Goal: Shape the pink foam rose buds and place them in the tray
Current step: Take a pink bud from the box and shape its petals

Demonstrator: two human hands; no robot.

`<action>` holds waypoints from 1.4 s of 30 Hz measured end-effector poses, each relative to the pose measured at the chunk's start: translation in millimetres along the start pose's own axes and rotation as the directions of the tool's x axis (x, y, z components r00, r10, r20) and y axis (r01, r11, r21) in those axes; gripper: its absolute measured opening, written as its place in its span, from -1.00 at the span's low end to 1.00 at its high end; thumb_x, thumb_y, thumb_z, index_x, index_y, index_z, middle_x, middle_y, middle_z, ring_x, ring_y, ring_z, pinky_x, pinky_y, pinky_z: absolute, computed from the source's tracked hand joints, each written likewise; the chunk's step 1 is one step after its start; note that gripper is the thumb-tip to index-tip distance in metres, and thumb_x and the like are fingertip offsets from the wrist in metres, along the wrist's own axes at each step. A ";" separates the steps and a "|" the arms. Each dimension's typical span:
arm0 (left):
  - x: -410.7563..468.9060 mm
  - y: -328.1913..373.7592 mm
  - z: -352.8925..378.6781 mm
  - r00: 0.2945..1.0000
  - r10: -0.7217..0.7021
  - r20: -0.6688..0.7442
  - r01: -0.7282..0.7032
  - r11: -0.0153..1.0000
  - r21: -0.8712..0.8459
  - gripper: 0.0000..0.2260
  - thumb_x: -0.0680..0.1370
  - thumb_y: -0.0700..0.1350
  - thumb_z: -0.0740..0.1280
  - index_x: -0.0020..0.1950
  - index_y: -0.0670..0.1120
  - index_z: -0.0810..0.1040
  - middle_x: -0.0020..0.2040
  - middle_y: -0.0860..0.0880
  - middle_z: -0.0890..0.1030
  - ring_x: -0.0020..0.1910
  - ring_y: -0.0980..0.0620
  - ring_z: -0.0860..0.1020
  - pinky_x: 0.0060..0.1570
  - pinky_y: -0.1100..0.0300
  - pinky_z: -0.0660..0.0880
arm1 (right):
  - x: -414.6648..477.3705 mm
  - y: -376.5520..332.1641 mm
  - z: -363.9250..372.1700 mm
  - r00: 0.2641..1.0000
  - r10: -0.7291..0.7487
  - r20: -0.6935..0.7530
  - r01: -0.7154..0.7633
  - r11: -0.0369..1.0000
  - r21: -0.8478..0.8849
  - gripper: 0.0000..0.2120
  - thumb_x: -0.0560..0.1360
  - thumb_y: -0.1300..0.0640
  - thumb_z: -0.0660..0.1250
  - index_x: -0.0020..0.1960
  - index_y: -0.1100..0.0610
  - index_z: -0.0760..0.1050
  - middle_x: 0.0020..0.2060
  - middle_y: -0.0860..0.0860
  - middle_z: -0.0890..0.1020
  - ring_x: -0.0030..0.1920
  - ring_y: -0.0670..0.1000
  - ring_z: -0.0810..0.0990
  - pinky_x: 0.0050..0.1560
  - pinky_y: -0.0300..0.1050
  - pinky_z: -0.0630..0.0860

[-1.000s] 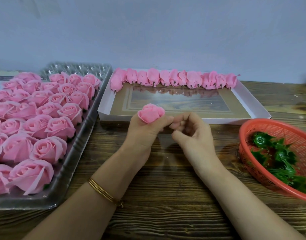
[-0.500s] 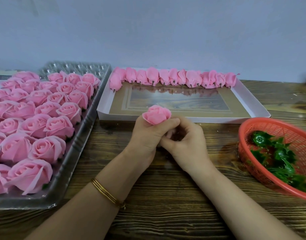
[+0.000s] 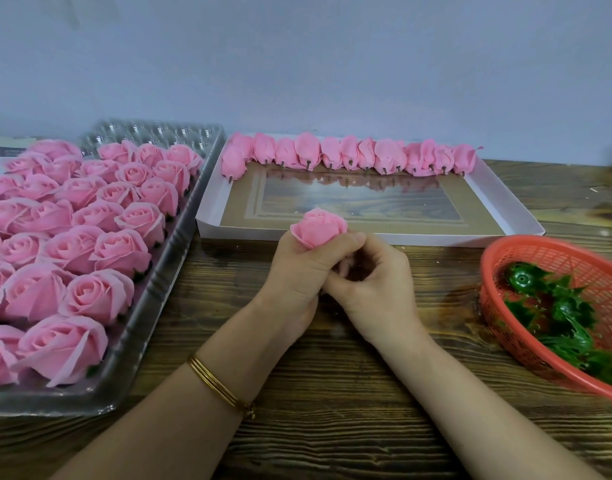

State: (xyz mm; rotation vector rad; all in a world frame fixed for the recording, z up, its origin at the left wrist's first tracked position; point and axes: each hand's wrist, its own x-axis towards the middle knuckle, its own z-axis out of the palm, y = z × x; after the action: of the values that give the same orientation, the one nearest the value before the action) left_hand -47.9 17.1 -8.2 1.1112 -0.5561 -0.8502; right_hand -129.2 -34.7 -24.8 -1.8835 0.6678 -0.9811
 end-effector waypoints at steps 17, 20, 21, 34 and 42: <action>4.2 17.4 -24.2 0.951 -0.066 0.301 0.029 0.991 0.128 -0.88 0.29 -0.24 0.45 -0.29 -0.21 0.53 -0.25 0.02 0.60 -0.01 0.05 0.55 0.03 0.19 0.52 | 3.7 -4.4 -13.0 0.959 0.094 0.266 -0.163 0.954 0.252 -0.86 0.41 0.45 0.41 -0.05 0.47 0.56 -0.07 0.49 0.53 -0.05 0.41 0.57 0.11 0.32 0.47; 3.4 16.0 -22.6 0.964 -0.053 0.262 0.027 0.994 0.103 -0.90 0.29 -0.21 0.46 -0.32 -0.18 0.56 -0.28 -0.04 0.59 -0.07 0.03 0.56 -0.02 0.21 0.55 | 3.5 -5.1 -12.4 0.956 0.101 0.277 -0.179 0.945 0.274 -0.91 0.41 0.43 0.43 -0.10 0.33 0.60 -0.19 0.43 0.55 -0.17 0.32 0.55 0.07 0.28 0.50; 3.4 15.2 -22.2 0.969 -0.047 0.244 0.024 0.995 0.096 -0.90 0.29 -0.20 0.47 -0.32 -0.17 0.57 -0.26 -0.11 0.57 -0.10 0.00 0.56 -0.05 0.20 0.55 | 3.7 -4.6 -11.7 0.960 0.095 0.262 -0.171 0.943 0.285 -0.83 0.40 0.42 0.45 -0.09 0.21 0.62 -0.31 0.29 0.56 -0.23 0.23 0.52 0.00 0.20 0.53; 4.8 10.6 -20.0 0.971 -0.002 0.240 -0.008 0.999 0.043 -0.90 0.30 -0.24 0.44 -0.31 -0.23 0.54 -0.31 -0.01 0.58 -0.17 0.06 0.57 -0.06 0.21 0.54 | 4.0 -10.1 -8.4 0.962 0.081 0.261 -0.159 0.942 0.296 -0.75 0.37 0.38 0.47 -0.22 0.03 0.62 -0.21 0.44 0.52 -0.18 0.15 0.52 0.04 0.18 0.54; 9.0 3.9 -21.8 0.994 0.078 0.074 -0.083 0.994 0.073 -0.87 0.40 -0.24 0.46 -0.34 -0.08 0.63 -0.33 -0.04 0.60 -0.28 0.07 0.56 -0.14 0.20 0.54 | 7.0 -5.6 -14.2 0.940 0.264 0.215 -0.334 0.834 0.438 -0.76 0.28 0.33 0.34 -0.05 0.26 0.58 -0.40 0.04 0.53 -0.40 -0.12 0.43 -0.31 -0.28 0.40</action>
State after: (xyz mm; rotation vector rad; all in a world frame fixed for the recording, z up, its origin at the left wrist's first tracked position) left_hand -25.0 22.2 -12.6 1.1239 -0.6929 -0.8062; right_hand -137.0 -43.9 -13.1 -1.3542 0.5556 -0.7118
